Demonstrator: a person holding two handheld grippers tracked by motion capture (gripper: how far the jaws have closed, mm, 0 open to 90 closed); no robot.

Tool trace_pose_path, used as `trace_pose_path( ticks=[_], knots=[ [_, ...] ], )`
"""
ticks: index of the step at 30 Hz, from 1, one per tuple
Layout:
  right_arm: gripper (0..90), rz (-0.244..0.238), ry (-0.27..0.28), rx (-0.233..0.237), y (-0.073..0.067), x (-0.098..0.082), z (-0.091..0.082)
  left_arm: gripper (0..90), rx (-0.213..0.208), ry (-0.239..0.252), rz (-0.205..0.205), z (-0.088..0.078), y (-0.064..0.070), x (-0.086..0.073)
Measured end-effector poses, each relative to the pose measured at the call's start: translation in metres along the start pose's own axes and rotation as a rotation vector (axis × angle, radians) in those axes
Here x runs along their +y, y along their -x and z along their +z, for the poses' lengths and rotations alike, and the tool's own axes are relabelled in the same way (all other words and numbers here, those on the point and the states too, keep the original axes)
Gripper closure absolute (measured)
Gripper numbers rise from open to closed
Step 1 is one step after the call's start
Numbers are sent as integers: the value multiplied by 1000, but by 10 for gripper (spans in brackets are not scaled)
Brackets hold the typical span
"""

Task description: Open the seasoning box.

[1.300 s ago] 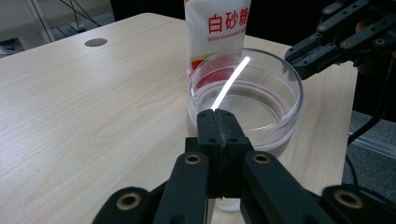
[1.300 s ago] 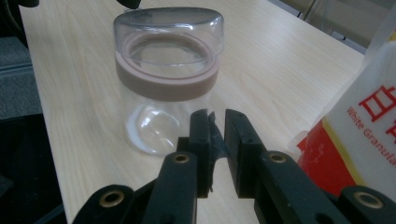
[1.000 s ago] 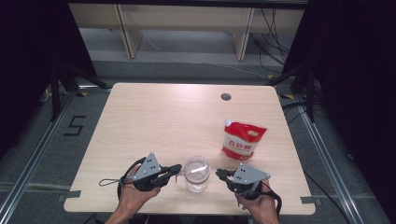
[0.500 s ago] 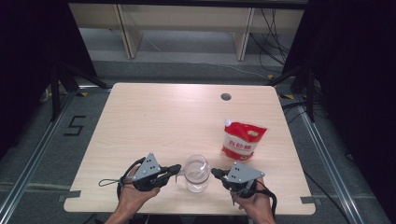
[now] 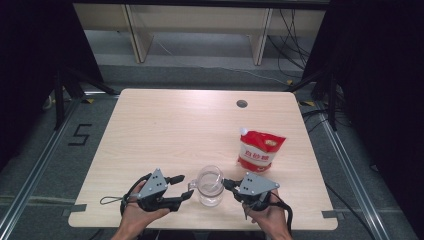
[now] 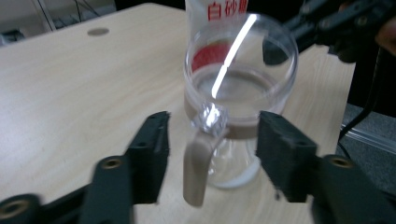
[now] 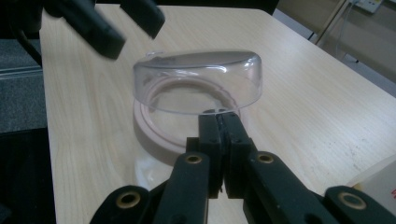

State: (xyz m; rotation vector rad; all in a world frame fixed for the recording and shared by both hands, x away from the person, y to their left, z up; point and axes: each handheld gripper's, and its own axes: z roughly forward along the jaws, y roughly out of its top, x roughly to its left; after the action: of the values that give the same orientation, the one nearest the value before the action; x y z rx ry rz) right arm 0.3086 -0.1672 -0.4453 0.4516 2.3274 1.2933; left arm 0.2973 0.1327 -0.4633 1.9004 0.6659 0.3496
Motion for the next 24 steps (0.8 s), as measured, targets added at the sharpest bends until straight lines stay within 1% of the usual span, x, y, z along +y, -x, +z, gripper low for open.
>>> trace_pose_path(
  ticks=[1,2,3,4,5,6,7,8,9,11,12,13,14,15,16,17,18,19,20,21,22,23,24],
  knots=[
    [890,5,-1,2,-1,1,0,315,6,-15,-4,0,0,-3],
    [890,-7,1,0,-1,2,0,303,8,-20,-6,-1,1,-6],
    [889,-11,5,-4,-2,3,0,298,10,-28,20,-2,-1,-8],
    [888,-9,5,-5,-2,4,0,279,26,-36,15,-2,0,-10],
    [887,-11,10,-7,-2,4,0,263,27,-37,-9,-2,0,-13],
    [886,-12,9,-4,-2,5,0,256,36,-50,-1,-3,-1,-14],
    [886,-4,15,-7,-3,6,0,251,40,-50,-10,-3,-2,-16],
    [885,-13,22,-8,-2,7,1,249,35,-59,4,-3,-4,-17],
    [883,-1,17,-2,-3,8,0,248,42,-62,-26,-4,-4,-20],
    [880,-20,26,-6,-4,10,1,246,59,-77,-26,-6,-7,-23],
    [879,-21,28,-4,-4,12,1,242,53,-73,-39,-6,-8,-24],
    [878,-24,31,-5,-5,13,2,242,62,-75,-38,-6,-8,-25],
    [878,-26,34,-1,-5,14,2,241,58,-78,-33,-7,-9,-26],
    [877,-23,35,0,-5,15,2,241,55,-76,-45,-6,-8,-27],
    [876,-31,40,-3,-6,16,3,241,65,-87,-40,-7,-8,-27],
    [874,-20,45,1,-7,18,4,241,47,-97,-31,-6,-8,-28],
    [871,-29,46,1,-7,19,5,241,58,-107,-20,-6,-8,-29],
    [871,-25,46,2,-8,20,6,241,47,-111,-26,-5,-8,-30],
    [871,-30,42,6,-9,21,6,241,57,-100,-31,-4,-7,-31],
    [871,-33,49,4,-9,22,7,241,45,-113,-27,-5,-8,-31],
    [871,-29,46,10,-10,23,8,241,49,-112,-23,-5,-9,-31],
    [871,-32,44,9,-11,24,8,241,52,-99,-36,-5,-9,-32],
    [871,-35,44,15,-12,25,9,241,70,-125,-19,-6,-10,-31]
  ],
)
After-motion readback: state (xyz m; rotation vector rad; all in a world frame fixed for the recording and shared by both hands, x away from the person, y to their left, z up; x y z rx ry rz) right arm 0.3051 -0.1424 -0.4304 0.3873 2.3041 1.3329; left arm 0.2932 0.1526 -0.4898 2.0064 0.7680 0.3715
